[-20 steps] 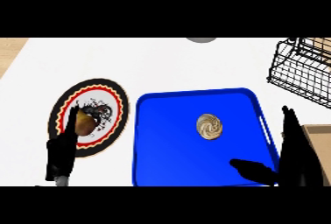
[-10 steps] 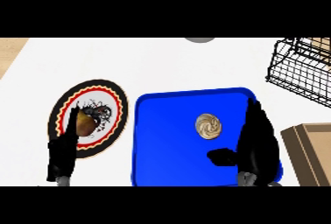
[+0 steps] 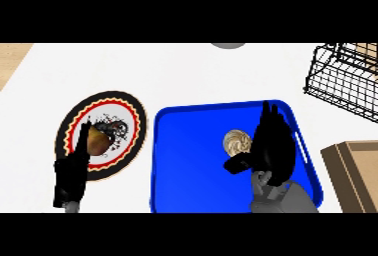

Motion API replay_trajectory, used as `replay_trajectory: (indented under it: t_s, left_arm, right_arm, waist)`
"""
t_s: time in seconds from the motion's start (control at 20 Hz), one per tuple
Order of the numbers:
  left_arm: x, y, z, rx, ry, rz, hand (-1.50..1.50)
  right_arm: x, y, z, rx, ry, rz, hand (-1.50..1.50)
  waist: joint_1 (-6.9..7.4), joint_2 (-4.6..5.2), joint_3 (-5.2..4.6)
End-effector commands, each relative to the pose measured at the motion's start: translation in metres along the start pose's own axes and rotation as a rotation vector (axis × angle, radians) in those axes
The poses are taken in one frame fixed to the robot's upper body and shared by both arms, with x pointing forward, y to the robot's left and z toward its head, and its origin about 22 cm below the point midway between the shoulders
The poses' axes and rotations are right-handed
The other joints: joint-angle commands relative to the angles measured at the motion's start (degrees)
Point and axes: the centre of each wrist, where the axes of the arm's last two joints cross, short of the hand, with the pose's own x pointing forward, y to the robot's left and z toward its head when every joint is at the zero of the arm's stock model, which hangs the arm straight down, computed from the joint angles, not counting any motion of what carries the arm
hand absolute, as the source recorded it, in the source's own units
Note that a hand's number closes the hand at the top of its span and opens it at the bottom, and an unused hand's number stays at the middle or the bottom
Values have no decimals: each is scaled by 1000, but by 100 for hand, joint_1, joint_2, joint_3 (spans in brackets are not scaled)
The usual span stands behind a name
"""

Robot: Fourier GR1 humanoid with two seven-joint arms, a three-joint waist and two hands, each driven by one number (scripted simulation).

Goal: Pick the cupcake from the tray and place it in the tiered basket

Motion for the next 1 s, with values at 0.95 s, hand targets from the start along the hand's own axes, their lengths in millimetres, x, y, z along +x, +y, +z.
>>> replay_trajectory:
  t_s: [0.95]
  left_arm:
    - [-17, -18, 10, -43, 78, 30, 0]
  right_arm:
    - [21, 23, -42, 210, 329, 164, -150]
  waist:
    - [-79, 25, -52]
